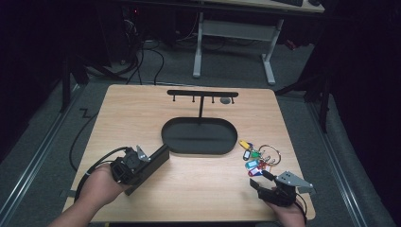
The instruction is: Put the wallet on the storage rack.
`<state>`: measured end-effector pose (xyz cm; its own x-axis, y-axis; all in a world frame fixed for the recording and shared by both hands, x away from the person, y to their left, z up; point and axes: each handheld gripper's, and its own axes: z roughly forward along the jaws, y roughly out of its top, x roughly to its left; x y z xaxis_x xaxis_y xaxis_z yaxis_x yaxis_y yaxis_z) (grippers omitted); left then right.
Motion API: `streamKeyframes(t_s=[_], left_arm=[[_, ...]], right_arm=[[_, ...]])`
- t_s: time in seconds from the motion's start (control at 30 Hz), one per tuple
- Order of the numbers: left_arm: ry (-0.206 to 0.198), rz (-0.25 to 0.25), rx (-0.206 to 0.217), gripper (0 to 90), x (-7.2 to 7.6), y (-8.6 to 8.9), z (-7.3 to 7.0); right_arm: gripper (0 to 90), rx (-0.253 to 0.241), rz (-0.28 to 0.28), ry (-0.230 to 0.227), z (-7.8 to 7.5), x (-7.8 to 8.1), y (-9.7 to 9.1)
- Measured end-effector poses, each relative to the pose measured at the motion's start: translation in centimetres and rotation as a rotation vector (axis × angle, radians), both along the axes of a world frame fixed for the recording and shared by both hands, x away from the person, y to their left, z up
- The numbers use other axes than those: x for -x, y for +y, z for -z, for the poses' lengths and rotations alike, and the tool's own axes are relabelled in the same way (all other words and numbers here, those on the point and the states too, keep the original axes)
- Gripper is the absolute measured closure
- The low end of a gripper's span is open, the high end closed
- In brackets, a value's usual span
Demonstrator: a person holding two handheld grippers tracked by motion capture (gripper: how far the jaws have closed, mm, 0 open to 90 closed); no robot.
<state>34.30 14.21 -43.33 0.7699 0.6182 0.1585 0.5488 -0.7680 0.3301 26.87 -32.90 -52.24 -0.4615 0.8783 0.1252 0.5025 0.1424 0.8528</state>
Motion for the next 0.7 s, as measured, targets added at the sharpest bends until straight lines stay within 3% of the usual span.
streamKeyframes(t_s=[0.2,0.47,0.5,0.57,0.7], left_arm=[[0.040,-0.010,-0.019,64.0,-0.56,-0.19,0.24],[0.050,-0.015,-0.008,70.1,-0.76,-0.25,0.42],[0.048,-0.014,-0.008,71.2,-0.73,-0.26,0.40],[0.008,-0.007,-0.036,72.7,-0.51,-0.40,0.47],[-0.009,0.016,-0.037,73.3,-0.25,-0.53,0.19]], right_arm=[[32.2,-0.002,-0.007,-0.003,-0.06,-0.02,-0.02],[32.3,-0.002,-0.011,-0.001,-0.01,-0.08,-0.13],[32.3,-0.003,-0.011,0.002,0.00,-0.07,-0.09],[32.3,-0.003,-0.012,0.004,0.01,-0.06,-0.06],[32.4,-0.005,-0.010,0.005,0.02,-0.04,-0.07]])
